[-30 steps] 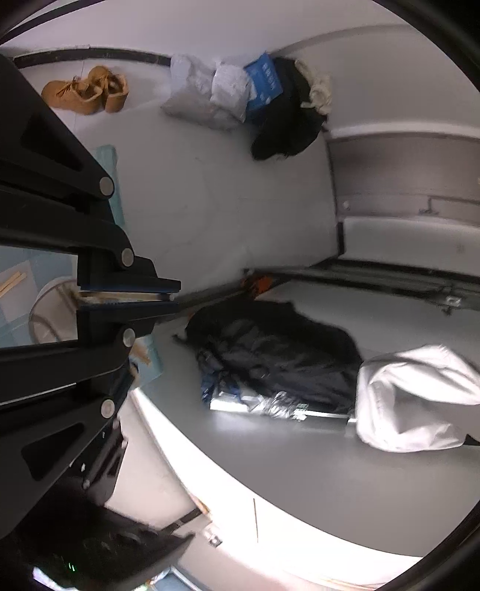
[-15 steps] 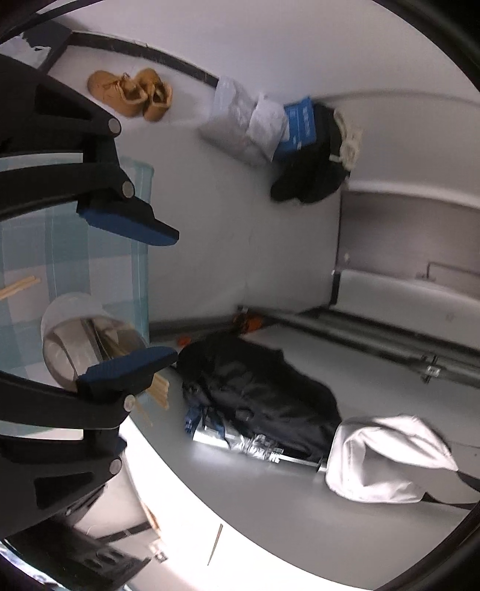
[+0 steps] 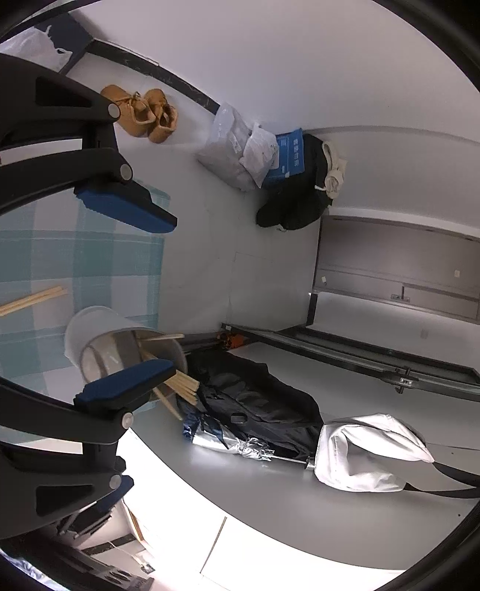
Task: Organize utensils
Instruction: 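Move both open grippers back down to the remaining chopsticks, then close the right gripper on a chopstick while the left gripper approaches the last one, then lift the chopstick with the right gripper while the left gripper closes on the last chopstick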
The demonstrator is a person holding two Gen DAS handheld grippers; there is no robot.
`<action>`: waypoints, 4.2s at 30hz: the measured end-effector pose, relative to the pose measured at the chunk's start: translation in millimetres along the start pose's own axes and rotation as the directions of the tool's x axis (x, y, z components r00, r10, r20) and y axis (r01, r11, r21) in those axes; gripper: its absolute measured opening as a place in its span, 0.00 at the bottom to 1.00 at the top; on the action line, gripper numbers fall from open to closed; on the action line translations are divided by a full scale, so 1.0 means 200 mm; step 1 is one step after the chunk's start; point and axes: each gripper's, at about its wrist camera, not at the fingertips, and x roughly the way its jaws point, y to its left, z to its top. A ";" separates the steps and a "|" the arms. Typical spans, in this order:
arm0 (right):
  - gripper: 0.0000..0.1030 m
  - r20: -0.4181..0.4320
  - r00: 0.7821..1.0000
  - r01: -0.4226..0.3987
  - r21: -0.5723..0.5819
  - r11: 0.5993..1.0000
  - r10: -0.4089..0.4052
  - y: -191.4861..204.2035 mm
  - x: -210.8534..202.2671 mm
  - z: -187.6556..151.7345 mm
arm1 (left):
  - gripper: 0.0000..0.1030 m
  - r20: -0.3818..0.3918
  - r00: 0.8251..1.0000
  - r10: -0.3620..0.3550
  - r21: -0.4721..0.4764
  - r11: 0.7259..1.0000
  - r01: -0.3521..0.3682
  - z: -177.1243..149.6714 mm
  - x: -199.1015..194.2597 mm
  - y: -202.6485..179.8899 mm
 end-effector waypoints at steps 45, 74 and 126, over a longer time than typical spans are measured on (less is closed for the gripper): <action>0.80 -0.229 0.969 0.053 -0.168 0.984 -0.091 0.13 0.16 -0.61 | 0.87 -0.077 0.985 0.151 -0.069 0.985 -0.157 -0.55 0.27 0.27; 0.55 -0.492 0.851 -0.016 -0.372 0.928 -0.182 0.43 0.55 -0.88 | 0.87 -0.135 0.979 0.155 -0.180 0.967 -0.178 -0.57 0.29 0.54; 0.06 -0.596 0.801 -0.235 -0.390 0.891 -0.050 0.51 0.87 -0.75 | 0.87 -0.260 0.954 0.151 -0.179 0.963 -0.201 -0.59 0.39 0.56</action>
